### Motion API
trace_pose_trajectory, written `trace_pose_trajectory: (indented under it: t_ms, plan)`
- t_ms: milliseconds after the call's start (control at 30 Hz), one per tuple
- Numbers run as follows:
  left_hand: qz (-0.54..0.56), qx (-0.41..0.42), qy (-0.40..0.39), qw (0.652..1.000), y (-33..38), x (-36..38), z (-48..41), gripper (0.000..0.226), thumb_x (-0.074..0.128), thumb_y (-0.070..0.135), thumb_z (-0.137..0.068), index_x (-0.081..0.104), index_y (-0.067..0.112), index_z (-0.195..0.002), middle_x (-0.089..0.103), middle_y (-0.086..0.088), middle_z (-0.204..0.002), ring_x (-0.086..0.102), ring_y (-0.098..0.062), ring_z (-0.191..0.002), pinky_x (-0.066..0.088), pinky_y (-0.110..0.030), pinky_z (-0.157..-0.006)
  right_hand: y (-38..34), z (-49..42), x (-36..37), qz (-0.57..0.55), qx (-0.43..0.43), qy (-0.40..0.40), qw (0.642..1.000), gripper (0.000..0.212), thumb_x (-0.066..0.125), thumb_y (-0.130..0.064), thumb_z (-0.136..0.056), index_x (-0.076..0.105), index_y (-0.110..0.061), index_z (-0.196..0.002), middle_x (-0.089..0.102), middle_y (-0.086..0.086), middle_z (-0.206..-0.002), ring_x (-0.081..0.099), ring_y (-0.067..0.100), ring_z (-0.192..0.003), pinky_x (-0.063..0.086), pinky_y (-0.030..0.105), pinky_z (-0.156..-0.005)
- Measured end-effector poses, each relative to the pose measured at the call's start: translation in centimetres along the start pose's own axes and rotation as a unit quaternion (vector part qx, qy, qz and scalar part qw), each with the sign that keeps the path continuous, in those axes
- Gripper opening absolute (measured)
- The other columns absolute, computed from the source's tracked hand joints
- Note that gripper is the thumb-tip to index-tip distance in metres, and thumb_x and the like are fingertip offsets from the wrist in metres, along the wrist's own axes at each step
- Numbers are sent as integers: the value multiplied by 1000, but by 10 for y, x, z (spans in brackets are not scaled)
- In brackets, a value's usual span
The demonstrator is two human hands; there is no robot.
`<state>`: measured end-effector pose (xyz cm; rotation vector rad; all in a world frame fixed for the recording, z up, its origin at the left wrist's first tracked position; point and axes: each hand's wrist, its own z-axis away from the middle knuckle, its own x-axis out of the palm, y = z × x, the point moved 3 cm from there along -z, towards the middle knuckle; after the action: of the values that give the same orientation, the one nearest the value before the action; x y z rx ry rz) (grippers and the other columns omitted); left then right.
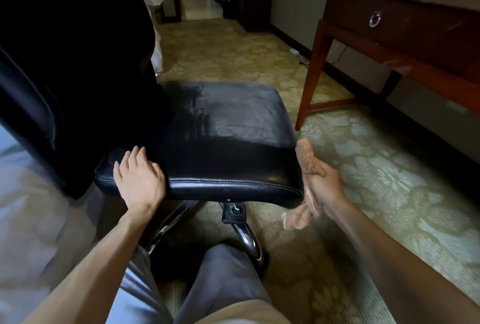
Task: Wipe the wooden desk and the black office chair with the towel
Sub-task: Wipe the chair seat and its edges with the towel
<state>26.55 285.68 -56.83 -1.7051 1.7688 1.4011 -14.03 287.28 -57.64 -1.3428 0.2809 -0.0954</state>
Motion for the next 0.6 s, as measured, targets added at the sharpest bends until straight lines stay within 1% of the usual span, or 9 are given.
trace_pose_trajectory:
  t_ms: [33, 100, 200, 300, 367, 433, 500, 567, 600]
  plan:
    - [-2, -2, -1, 1000, 0, 0, 0, 62, 33, 26, -91, 54, -4, -142, 51, -24, -150, 39, -41, -145, 15, -52, -123, 4, -2, 0, -28, 17, -3, 999, 35, 68, -54, -95, 78, -21, -104, 79, 2, -100, 76, 21, -95, 60, 42, -91]
    - [-4, -2, -9, 1000, -1, 1, 0, 64, 32, 27, -91, 53, -4, -143, 50, -24, -151, 38, -41, -146, 14, -51, -124, 14, -5, 1, -101, 54, 6, 993, 36, 69, -52, -95, 76, -22, -113, 79, 4, -106, 75, 25, -102, 60, 44, -93]
    - [-2, 0, -11, 1000, -2, 1, -1, 65, 31, 28, -90, 52, -3, -144, 49, -23, -152, 36, -40, -147, 13, -51, -124, 28, -5, 7, -188, 131, 15, 973, 36, 64, -46, -101, 72, -14, -115, 79, 12, -100, 78, 25, -89, 62, 36, -69]
    - [-4, 5, -11, 1000, -2, 3, -3, 64, 32, 27, -90, 53, -4, -143, 50, -24, -151, 37, -41, -146, 14, -52, -124, 34, -5, 12, -192, 190, -18, 963, 50, 62, -55, -98, 73, -12, -120, 77, 16, -102, 75, 31, -95, 60, 41, -73]
    - [-7, 10, -9, 1000, -2, 4, -2, 64, 32, 27, -90, 53, -4, -142, 50, -25, -150, 39, -42, -145, 16, -53, -123, 28, -12, 8, -185, 179, 17, 966, 42, 65, -45, -100, 71, -9, -122, 78, 14, -96, 75, 29, -90, 59, 37, -72]
    - [-7, 11, -2, 1000, -1, 3, 0, 63, 33, 27, -90, 54, -4, -141, 51, -25, -150, 39, -42, -144, 16, -54, -123, 14, -15, 3, -163, 154, 55, 973, 32, 69, -35, -99, 73, -7, -114, 78, 9, -85, 75, 22, -79, 58, 31, -69]
    - [-5, 6, 6, 1000, 1, 2, 0, 63, 34, 26, -90, 54, -4, -141, 51, -25, -150, 40, -42, -144, 16, -54, -123, -4, -15, 2, -148, 132, 62, 978, 34, 75, -44, -93, 76, -11, -100, 78, 2, -77, 75, 15, -72, 59, 26, -71]
    - [-7, -2, 14, 1000, 2, 2, -1, 62, 34, 26, -89, 55, -4, -140, 52, -24, -149, 40, -42, -144, 17, -54, -122, -17, -10, 3, -113, 110, 60, 986, 32, 74, -47, -93, 78, -16, -96, 75, -6, -68, 70, 6, -62, 55, 22, -64]
    - [-7, -4, 17, 1000, 2, 2, -1, 62, 34, 25, -89, 56, -4, -140, 53, -24, -148, 41, -42, -143, 17, -54, -122, -24, -6, 4, -86, 93, 64, 990, 29, 73, -47, -93, 79, -18, -95, 75, -8, -71, 69, 5, -65, 54, 21, -66]
